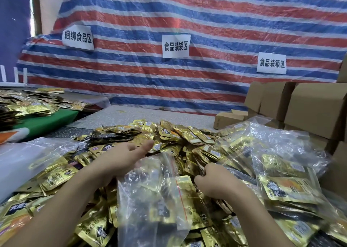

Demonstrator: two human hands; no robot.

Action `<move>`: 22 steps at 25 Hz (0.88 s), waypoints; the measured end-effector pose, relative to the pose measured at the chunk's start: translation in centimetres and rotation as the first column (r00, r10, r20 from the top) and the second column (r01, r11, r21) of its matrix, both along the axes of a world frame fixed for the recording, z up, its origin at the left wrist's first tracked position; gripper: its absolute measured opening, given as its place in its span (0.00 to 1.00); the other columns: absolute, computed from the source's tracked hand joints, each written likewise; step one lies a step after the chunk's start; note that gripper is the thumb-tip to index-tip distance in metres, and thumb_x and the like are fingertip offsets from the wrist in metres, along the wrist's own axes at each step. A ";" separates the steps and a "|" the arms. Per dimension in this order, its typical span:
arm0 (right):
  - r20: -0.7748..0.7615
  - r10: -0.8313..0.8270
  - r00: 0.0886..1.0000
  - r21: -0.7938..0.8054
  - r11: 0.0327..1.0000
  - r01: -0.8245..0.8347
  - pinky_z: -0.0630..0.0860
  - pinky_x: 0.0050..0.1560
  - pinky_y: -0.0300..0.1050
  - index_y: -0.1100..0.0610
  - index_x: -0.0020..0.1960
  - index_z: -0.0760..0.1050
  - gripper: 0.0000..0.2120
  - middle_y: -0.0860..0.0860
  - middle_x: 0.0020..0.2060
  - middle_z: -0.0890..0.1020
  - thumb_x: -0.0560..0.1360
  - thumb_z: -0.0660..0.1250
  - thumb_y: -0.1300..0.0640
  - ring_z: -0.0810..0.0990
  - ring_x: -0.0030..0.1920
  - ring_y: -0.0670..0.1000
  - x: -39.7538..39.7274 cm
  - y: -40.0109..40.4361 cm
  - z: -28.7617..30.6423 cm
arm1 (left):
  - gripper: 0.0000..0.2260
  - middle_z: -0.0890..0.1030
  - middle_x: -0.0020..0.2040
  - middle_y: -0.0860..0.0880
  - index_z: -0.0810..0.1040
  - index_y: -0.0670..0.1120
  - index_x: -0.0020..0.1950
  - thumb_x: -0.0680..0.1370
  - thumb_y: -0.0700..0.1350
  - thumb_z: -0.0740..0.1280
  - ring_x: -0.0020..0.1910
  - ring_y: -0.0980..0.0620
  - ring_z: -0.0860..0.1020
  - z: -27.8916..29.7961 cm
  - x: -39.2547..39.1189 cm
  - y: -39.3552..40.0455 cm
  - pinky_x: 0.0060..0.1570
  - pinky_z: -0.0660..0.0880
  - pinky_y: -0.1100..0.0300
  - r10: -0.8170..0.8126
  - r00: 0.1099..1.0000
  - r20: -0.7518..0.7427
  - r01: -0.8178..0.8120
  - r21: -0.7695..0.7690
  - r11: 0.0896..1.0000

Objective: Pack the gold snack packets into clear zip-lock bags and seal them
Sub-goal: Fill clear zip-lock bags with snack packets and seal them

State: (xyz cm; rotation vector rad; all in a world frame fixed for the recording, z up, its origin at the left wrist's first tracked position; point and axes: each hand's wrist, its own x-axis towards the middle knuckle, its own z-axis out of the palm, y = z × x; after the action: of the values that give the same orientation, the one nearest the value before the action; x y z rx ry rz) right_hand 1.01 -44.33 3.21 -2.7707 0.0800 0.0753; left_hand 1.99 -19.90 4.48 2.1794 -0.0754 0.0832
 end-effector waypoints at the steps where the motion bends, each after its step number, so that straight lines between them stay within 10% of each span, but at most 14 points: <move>1: 0.017 -0.006 1.000 -0.007 1.000 0.006 0.61 0.28 0.42 0.54 0.38 0.64 0.10 0.48 0.33 0.69 0.77 0.60 0.53 0.65 0.30 0.49 0.0 -0.1 0.1 | 0.42 0.77 0.31 0.51 0.79 0.40 0.47 0.61 0.78 0.56 0.24 0.56 0.73 0.0 -0.2 0.2 0.28 0.67 0.63 -0.048 0.998 -0.042 0.048 0.008 0.999; 7: 0.108 -0.049 0.993 -0.158 0.985 0.066 0.68 0.27 0.42 0.55 0.36 0.70 0.10 0.49 0.31 0.74 0.76 0.63 0.57 0.71 0.30 0.49 -0.5 -1.0 0.9 | 0.24 0.76 0.31 0.50 0.84 0.49 0.39 0.65 0.70 0.71 0.28 0.53 0.72 0.3 -1.1 1.9 0.31 0.69 0.61 -0.388 0.910 -0.148 0.406 0.123 0.905; 11: 0.266 -0.150 0.952 0.313 0.948 0.062 0.83 0.35 0.54 0.56 0.42 0.76 0.10 0.54 0.37 0.83 0.80 0.63 0.53 0.84 0.35 0.53 -0.6 -1.6 2.1 | 0.18 0.81 0.37 0.46 0.83 0.46 0.41 0.70 0.61 0.69 0.36 0.51 0.75 -0.1 -0.8 1.2 0.40 0.70 0.56 -0.234 0.967 0.102 0.245 -0.111 0.963; 14: 0.227 -0.263 0.938 0.901 0.422 -0.100 0.83 0.34 0.54 0.59 0.50 0.77 0.08 0.58 0.41 0.86 0.81 0.65 0.55 0.87 0.38 0.59 -0.3 -1.5 2.9 | 0.10 0.85 0.39 0.46 0.83 0.47 0.45 0.80 0.50 0.64 0.36 0.52 0.76 -0.1 -0.4 0.4 0.38 0.71 0.60 -0.164 0.968 0.191 0.213 -0.273 0.938; 17: 0.203 -0.147 0.968 0.973 -0.085 -0.217 0.83 0.39 0.55 0.63 0.60 0.74 0.13 0.64 0.51 0.85 0.79 0.65 0.57 0.85 0.50 0.65 -0.1 -1.4 3.0 | 0.10 0.85 0.39 0.46 0.83 0.48 0.49 0.81 0.44 0.63 0.35 0.53 0.76 -0.3 -0.4 -0.3 0.35 0.72 0.65 -0.181 0.962 0.206 0.248 -0.368 0.896; 22: 0.249 -0.060 0.967 0.942 -0.217 -0.256 0.83 0.40 0.54 0.62 0.64 0.75 0.19 0.63 0.56 0.83 0.75 0.66 0.57 0.85 0.52 0.62 -0.3 -0.1 2.6 | 0.10 0.83 0.37 0.48 0.85 0.50 0.43 0.74 0.51 0.65 0.30 0.56 0.74 -0.3 -1.0 -1.1 0.32 0.68 0.63 -0.245 0.943 0.224 0.327 -0.490 0.808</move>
State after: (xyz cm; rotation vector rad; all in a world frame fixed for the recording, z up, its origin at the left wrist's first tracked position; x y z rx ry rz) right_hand 0.67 -44.45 5.86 -0.9795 -0.2086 -0.0983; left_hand 1.00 -21.02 4.14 1.5889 -0.4225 0.0840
